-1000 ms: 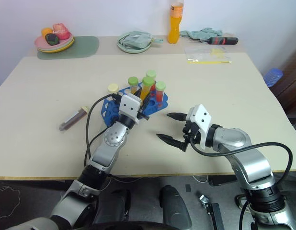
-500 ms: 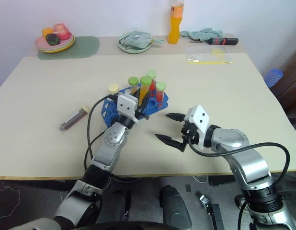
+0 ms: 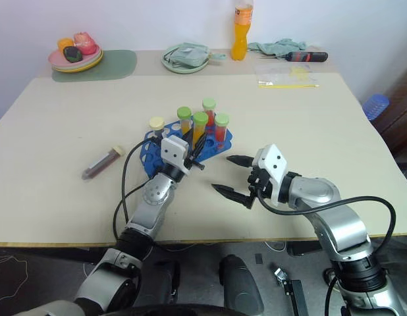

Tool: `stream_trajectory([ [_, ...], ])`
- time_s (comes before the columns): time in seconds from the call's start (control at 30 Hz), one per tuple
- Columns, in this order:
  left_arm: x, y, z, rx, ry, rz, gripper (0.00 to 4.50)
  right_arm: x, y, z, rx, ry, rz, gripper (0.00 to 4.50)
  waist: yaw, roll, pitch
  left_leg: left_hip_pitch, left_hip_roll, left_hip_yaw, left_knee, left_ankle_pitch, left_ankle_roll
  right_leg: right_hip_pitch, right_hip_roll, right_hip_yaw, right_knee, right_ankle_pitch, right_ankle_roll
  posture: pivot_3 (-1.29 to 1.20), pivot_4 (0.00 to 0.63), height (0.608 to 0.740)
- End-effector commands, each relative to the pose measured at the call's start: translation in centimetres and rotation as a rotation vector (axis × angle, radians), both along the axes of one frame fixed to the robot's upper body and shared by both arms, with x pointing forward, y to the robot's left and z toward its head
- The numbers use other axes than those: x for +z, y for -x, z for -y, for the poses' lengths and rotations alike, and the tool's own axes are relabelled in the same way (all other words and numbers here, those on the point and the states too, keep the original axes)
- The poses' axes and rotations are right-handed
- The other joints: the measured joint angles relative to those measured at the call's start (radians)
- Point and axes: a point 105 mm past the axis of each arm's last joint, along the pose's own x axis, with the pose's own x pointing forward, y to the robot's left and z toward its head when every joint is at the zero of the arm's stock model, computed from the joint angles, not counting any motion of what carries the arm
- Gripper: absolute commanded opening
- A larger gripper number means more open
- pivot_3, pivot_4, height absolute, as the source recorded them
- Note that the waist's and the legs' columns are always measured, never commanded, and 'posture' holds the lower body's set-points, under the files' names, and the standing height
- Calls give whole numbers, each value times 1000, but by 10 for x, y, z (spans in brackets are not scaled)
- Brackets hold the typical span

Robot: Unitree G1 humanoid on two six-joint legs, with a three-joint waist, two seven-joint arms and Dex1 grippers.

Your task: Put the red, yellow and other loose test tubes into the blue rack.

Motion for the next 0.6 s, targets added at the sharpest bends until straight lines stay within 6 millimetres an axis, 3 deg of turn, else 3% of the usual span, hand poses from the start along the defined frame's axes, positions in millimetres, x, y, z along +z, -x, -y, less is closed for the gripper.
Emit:
stream_trajectory([
  [0.03,3,0,3,-19,13,13,803,12,5,-9,40,-21,45,4402,0,0,0,0,0,0,0,0,0,0,0,0,0,0,0,0,150,740],
  [0.27,3,4,-5,-40,20,5,4260,13,6,-10,41,-22,48,4402,-2,0,0,0,0,0,0,0,0,0,0,0,0,0,0,0,150,740],
  [0.4,13,15,-24,-56,31,22,4260,14,5,-9,41,-22,50,4402,-7,0,0,0,0,0,0,0,0,0,0,0,0,0,0,0,150,740],
  [0.6,42,45,-71,-42,-30,49,4260,13,5,-7,41,-22,47,4402,-5,0,0,0,1,0,0,0,0,0,0,0,0,0,0,0,150,740],
])
